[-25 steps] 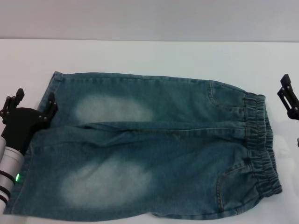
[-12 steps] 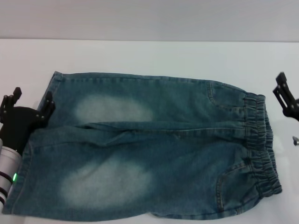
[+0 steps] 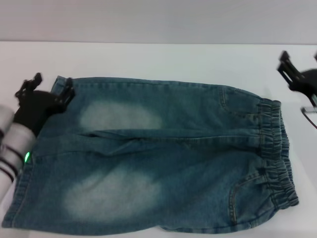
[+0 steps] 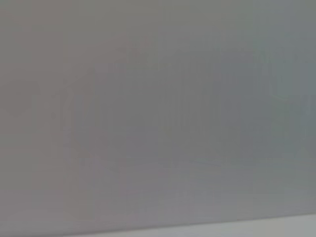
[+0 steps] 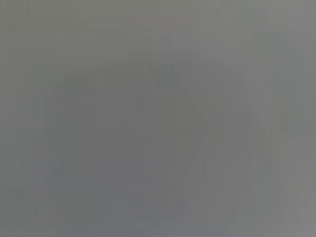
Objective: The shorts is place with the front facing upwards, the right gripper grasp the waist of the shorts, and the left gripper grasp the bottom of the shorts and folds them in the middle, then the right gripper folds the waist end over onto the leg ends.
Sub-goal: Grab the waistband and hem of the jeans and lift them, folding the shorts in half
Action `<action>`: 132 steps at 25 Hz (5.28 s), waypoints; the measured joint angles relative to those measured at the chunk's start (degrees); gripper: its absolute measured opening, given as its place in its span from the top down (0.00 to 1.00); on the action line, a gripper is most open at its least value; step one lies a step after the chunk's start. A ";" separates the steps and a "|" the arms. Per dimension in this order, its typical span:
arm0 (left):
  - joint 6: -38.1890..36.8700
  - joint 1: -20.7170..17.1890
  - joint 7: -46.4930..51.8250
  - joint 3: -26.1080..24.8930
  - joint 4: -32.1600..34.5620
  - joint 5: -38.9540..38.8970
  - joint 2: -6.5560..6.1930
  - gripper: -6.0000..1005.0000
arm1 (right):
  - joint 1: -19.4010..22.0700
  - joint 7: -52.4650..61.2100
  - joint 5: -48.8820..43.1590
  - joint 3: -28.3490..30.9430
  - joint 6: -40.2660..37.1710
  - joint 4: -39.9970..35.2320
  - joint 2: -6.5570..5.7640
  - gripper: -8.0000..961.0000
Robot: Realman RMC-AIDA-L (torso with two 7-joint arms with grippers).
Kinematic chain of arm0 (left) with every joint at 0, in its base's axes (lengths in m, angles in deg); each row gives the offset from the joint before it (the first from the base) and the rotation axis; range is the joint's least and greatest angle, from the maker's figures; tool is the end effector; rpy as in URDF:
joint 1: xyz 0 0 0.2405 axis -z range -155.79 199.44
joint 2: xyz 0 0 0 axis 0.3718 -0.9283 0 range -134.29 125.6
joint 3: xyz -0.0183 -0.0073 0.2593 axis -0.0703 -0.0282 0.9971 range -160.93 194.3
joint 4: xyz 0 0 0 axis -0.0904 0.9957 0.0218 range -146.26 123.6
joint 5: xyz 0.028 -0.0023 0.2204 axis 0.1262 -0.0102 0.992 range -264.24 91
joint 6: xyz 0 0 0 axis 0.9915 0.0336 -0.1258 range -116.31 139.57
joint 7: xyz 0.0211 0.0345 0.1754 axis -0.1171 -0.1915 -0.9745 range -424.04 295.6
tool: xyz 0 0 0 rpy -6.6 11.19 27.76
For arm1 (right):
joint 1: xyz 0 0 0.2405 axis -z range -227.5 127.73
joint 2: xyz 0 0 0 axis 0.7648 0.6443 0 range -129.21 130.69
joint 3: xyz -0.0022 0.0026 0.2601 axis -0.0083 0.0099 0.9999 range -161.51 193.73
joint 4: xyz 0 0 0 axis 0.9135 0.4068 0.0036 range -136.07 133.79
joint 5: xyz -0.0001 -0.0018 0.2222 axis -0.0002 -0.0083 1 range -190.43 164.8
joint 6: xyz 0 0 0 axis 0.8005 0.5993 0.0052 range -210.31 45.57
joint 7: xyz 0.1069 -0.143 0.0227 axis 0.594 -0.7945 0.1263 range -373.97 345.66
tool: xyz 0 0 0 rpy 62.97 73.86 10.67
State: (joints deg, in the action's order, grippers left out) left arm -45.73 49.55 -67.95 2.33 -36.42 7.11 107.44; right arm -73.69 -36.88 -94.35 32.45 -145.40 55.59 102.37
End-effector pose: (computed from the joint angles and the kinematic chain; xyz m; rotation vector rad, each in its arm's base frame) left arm -0.3295 0.3792 -0.0568 -1.7288 -0.6263 -0.5634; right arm 0.2770 0.3627 -0.0323 -1.6004 0.6769 0.6910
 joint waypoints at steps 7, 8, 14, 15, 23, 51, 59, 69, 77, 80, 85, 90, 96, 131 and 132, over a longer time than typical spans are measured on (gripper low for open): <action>20.02 -3.32 -7.01 -15.96 -25.48 3.47 -12.28 0.22 | 9.01 -13.15 -0.16 27.90 36.37 14.12 0.33 0.15; 24.59 -4.87 -9.28 -20.52 -28.86 4.84 -12.94 0.22 | 10.98 -14.60 -0.19 32.95 42.29 15.48 1.36 0.15; 62.58 -17.18 -27.91 -57.86 -45.38 18.04 -4.17 0.22 | 16.21 -15.93 -5.50 54.84 73.72 18.06 7.13 0.15; 68.19 -18.64 -30.51 -63.51 -47.62 20.95 -1.20 0.22 | 16.24 -14.01 -8.95 57.17 77.90 18.25 7.99 0.15; 89.59 -19.77 -33.82 -79.65 -54.50 30.76 5.87 0.21 | 15.62 4.64 -40.75 69.86 98.91 26.21 14.76 0.15; 111.76 -26.58 -34.44 -86.14 -65.90 30.50 6.02 0.22 | 11.20 -2.34 -32.69 102.92 143.88 21.88 16.56 0.15; 118.59 -28.96 -32.39 -88.81 -67.65 30.47 6.04 0.22 | 13.15 -5.61 -31.55 104.03 145.20 20.36 16.91 0.15; 128.74 -29.72 -29.08 -93.13 -68.16 31.29 6.00 0.22 | 15.04 -7.48 -30.15 106.60 145.89 17.55 17.10 0.15; 135.13 -30.73 -24.93 -94.33 -69.06 37.36 6.03 0.22 | 16.47 -8.78 -30.10 106.30 146.12 13.80 17.29 0.15; 140.01 -31.19 -19.76 -93.58 -72.34 44.24 6.16 0.22 | 17.00 -8.81 -30.12 106.64 146.19 13.74 17.23 0.15; 143.28 -32.35 -16.41 -91.60 -76.19 46.10 6.19 0.22 | 17.21 -9.01 -30.61 106.87 146.25 13.61 17.05 0.15; 147.77 -32.92 -13.50 -90.24 -79.54 50.13 6.19 0.22 | 17.05 -9.67 -30.72 106.90 146.27 13.43 16.99 0.15; 148.62 -32.45 -12.12 -86.85 -78.00 53.65 6.23 0.23 | 16.58 -10.06 -30.77 106.94 146.27 12.94 16.83 0.15; 149.28 -25.98 -13.48 -91.09 -70.34 47.13 6.13 0.62 | 15.58 -10.14 -30.88 108.41 146.36 11.73 16.76 0.15; 149.27 -25.77 -13.37 -91.66 -70.05 46.71 6.11 0.63 | 15.57 -10.14 -30.88 108.41 146.36 11.74 16.76 0.15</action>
State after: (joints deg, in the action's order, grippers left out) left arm 103.54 23.78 -81.32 -89.32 -106.47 53.83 113.55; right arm -58.12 -47.02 -125.23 140.86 0.96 67.32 119.13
